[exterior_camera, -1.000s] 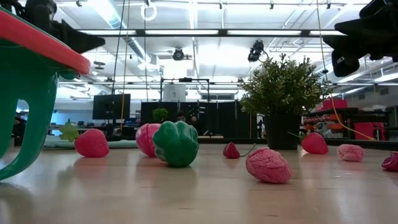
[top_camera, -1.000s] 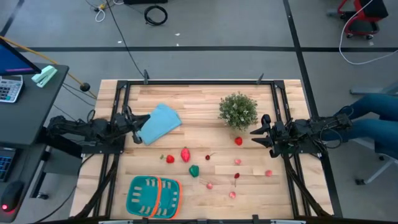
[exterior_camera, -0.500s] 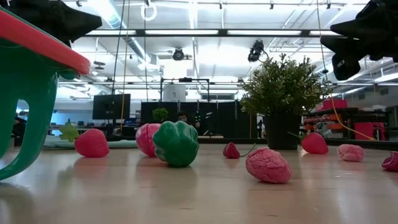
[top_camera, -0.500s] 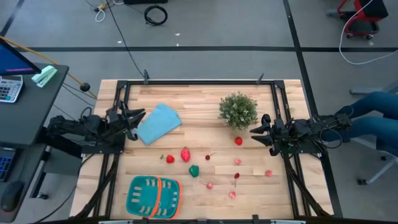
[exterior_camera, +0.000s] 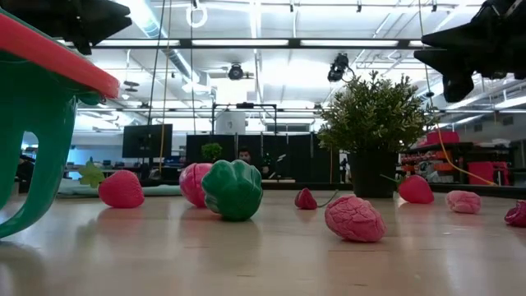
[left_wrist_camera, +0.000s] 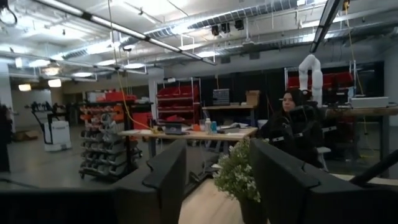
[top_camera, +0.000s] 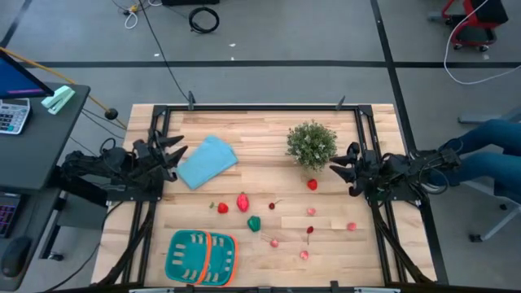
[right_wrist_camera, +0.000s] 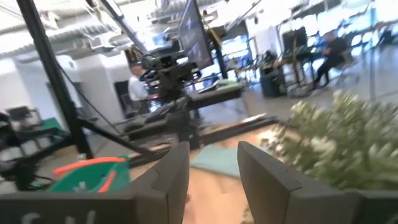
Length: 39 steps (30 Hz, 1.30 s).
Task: Pick and placing Produce into tupperware
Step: Put the red strawberry into the blue basket
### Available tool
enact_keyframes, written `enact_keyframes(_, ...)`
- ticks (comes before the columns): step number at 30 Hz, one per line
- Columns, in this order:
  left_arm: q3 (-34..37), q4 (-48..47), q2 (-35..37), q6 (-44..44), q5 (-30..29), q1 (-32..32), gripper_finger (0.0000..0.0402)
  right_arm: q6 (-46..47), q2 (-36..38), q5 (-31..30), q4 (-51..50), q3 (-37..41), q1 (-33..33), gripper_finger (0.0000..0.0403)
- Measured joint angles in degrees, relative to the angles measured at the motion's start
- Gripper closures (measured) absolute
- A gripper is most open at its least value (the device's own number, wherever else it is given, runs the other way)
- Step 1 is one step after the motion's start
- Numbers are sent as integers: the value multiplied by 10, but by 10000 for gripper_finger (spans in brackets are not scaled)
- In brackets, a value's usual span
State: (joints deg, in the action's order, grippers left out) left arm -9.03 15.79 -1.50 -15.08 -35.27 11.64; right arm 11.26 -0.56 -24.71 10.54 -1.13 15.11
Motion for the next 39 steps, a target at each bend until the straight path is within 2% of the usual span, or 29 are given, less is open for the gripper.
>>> enact_keyframes(5, 0, 2, 0, -24, 0, 0, 212, -54, -26, -13, -3, -25, 0, 245)
enact_keyframes(10, 0, 2, 0, -27, 0, 0, 216, -109, -85, -13, -5, -96, 0, 220)
enact_keyframes(15, 0, 11, 0, -27, 0, 0, 216, -132, -180, -13, -57, -207, 0, 197)
enact_keyframes(21, -5, 53, 0, -10, -4, 0, 212, -103, -325, -13, -161, -331, 0, 183)
enact_keyframes(26, -65, 23, -3, 37, -40, 0, 216, -44, -444, -41, -247, -405, 0, 183)
enact_keyframes(30, -144, -49, -26, 24, -40, 0, 216, -19, -518, -55, -278, -434, -14, 185)
enact_keyframes(39, -290, -190, -154, 19, -66, 0, 219, 97, -637, -52, -282, -437, -86, 185)
